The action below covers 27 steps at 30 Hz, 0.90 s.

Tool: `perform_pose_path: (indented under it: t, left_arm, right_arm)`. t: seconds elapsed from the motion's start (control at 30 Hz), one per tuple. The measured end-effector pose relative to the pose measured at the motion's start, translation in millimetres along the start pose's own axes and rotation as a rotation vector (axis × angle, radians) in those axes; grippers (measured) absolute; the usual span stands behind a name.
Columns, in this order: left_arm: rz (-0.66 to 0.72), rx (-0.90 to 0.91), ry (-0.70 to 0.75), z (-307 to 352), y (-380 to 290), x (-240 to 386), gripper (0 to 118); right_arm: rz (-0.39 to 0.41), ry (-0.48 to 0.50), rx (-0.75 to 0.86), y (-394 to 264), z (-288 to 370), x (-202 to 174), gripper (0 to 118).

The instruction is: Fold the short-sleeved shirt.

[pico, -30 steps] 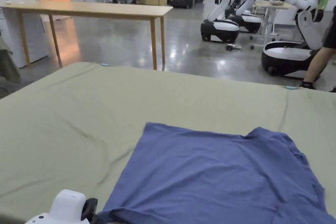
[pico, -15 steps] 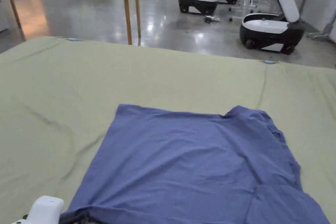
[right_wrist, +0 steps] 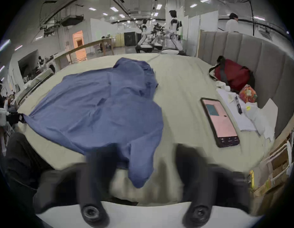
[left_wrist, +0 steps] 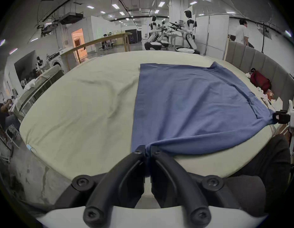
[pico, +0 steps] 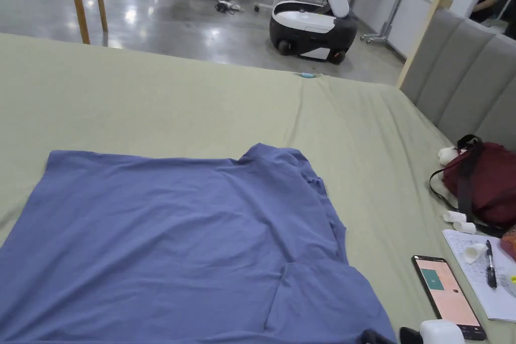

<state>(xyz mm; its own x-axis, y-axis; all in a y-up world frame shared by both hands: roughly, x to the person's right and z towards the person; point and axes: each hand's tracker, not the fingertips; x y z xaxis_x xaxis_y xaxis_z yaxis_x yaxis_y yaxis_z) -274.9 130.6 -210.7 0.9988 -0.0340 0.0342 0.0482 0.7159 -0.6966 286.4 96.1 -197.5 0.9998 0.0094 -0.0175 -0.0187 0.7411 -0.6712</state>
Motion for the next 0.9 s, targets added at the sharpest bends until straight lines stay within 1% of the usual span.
perform_pose_path:
  t: [0.03, 0.13, 0.17, 0.23, 0.33, 0.4, 0.43, 0.53, 0.6, 0.63, 0.7, 0.77, 0.8, 0.83, 0.87, 0.9]
  left_arm:
    - [-0.007, -0.004, 0.001, 1, 1, 2, 4]
    - [-0.021, -0.009, 0.017, 7, 9, 2, 4]
    - [-0.030, 0.000, 0.045, 11, 14, 3, 4]
    - [-0.028, 0.022, 0.048, 18, 29, -2, 4]
    - [-0.021, 0.077, 0.039, 23, 68, 0, 4]
    - [-0.063, 0.117, 0.051, 7, 97, -4, 4]
    - [-0.067, 0.106, 0.055, -6, 115, -4, 4]
    - [-0.092, 0.051, 0.057, -59, 156, -5, 4]
    - [-0.118, -0.014, 0.044, -95, 176, -3, 4]
    - [-0.111, -0.049, 0.037, -120, 180, -10, 4]
    - [-0.064, -0.118, 0.013, -152, 186, -9, 4]
    - [-0.051, -0.168, -0.009, -176, 179, -11, 4]
    - [-0.046, -0.166, -0.009, -180, 176, -12, 4]
    - [-0.040, -0.157, -0.007, -180, 172, -12, 4]
    - [-0.028, -0.141, -0.006, -175, 168, -14, 19]
    - [-0.015, -0.116, -0.005, -164, 162, -15, 55]
  right_arm:
    - [-0.003, -0.005, 0.003, 0, -1, -1, 8]
    - [-0.070, 0.015, 0.038, 8, 3, -2, 8]
    - [-0.091, 0.019, 0.077, 13, 8, -2, 8]
    - [-0.117, 0.018, 0.135, 29, 18, 2, 8]
    - [-0.103, 0.017, 0.181, 69, 24, 2, 8]
    - [-0.090, 0.022, 0.198, 102, 17, 0, 8]
    - [-0.082, 0.025, 0.201, 120, 9, -1, 8]
    - [-0.038, 0.013, 0.176, 165, -33, -4, 8]
    - [-0.006, -0.001, 0.101, 185, -73, -5, 8]
    - [0.002, -0.024, 0.057, 191, -94, -6, 8]
    - [-0.017, -0.024, -0.016, 196, -127, -5, 8]
    - [-0.065, -0.022, -0.076, 193, -152, -2, 8]
    - [-0.076, -0.015, -0.080, 191, -157, -1, 8]
    - [-0.080, -0.021, -0.068, 189, -157, -1, 12]
    - [-0.080, -0.019, -0.060, 183, -154, 0, 28]
    - [-0.074, -0.018, -0.032, 180, -145, 0, 52]
